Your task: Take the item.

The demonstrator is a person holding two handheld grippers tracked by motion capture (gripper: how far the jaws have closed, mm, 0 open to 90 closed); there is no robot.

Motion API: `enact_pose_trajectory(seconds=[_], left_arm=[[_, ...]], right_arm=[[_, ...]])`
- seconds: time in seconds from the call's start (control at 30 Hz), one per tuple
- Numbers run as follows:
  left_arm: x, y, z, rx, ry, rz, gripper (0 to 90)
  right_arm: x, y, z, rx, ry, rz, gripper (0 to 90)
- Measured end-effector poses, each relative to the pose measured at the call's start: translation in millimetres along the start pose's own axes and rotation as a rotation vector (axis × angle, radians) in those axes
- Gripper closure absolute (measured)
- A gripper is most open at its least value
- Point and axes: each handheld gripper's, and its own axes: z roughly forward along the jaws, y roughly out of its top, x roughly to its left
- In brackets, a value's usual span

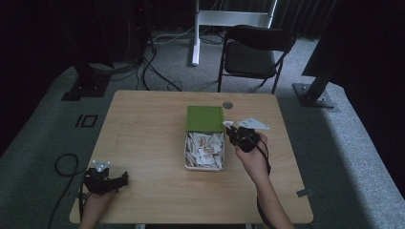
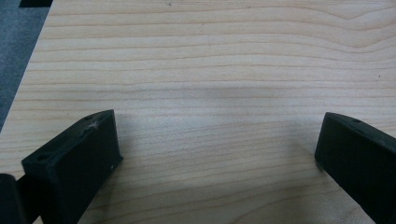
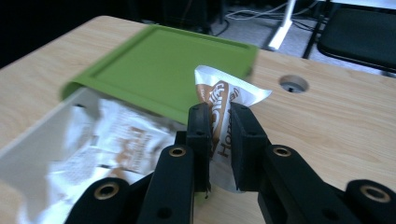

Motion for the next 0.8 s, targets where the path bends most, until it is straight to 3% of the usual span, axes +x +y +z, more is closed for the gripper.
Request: enact_pose_trajectory(seconds=[0.2, 0.33, 0.5, 0.57, 0.8], left_arm=[[-0.1, 0.0, 0.1, -0.001, 0.0, -0.001, 0.7], [-0.1, 0.0, 0.1, -0.001, 0.0, -0.001, 0.7], [-0.1, 0.0, 0.1, -0.001, 0.0, -0.001, 0.7], [-0.1, 0.0, 0.1, -0.001, 0.0, -0.001, 0.7], [-0.1, 0.0, 0.1, -0.001, 0.0, -0.001, 0.7]], right_arm=[[-20.6, -14.9, 16.0, 0.01, -0.066, 0.05, 79.4], [-30.8, -21.0, 25.7, 0.019, -0.102, 0.057, 79.4], [-39.7, -24.3, 39.5, 0.034, -0.125, 0.059, 79.3], [-43.0, -26.4, 46.1, 0.041, -0.113, 0.077, 79.3], [-52.2, -32.1, 66.4, 0.057, -0.137, 0.11, 79.4]])
